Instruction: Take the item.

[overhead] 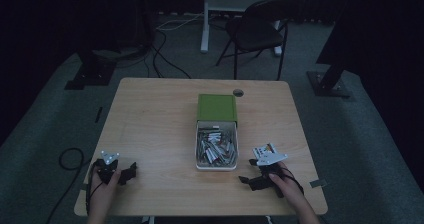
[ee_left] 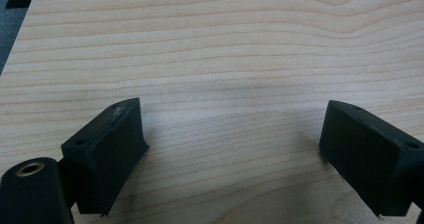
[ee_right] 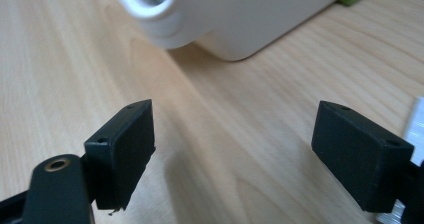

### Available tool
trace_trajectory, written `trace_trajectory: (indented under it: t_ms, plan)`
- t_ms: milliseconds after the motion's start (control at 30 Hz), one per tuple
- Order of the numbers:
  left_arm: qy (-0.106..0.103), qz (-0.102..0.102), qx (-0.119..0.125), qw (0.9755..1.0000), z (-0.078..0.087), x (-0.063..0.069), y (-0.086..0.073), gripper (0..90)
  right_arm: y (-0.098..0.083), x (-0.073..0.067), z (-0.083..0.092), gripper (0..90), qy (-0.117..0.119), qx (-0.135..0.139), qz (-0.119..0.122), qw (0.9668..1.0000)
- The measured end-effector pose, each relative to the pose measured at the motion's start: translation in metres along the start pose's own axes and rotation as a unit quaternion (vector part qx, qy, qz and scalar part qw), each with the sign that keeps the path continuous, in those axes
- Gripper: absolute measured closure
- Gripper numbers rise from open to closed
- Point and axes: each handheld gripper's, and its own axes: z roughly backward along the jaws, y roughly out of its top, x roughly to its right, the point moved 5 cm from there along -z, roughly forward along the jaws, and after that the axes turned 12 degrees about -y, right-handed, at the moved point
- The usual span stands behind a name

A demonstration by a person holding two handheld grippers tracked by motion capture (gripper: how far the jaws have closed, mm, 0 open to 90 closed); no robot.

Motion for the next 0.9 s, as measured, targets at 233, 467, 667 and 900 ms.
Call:
trace_trajectory:
  t_ms: [233,467,667,900]
  plan:
    - [0.000,0.000,0.000,1.0000,0.000,0.000,0.000,11.5,0.001,-0.008,-0.004,16.9,0.026,-0.017,0.032,0.9990]
    - [0.000,0.000,0.000,1.0000,0.000,0.000,0.000,11.6,0.000,-0.013,-0.007,13.2,0.012,-0.023,0.068,0.9973]
    - [-0.014,-0.015,-0.005,0.9998,0.000,0.004,0.000,11.6,0.000,-0.015,-0.007,12.4,0.004,-0.024,0.079,0.9966]
    - [-0.044,-0.049,-0.012,0.9978,0.000,0.011,-0.001,11.6,0.000,-0.015,-0.007,12.5,0.005,-0.025,0.079,0.9966]
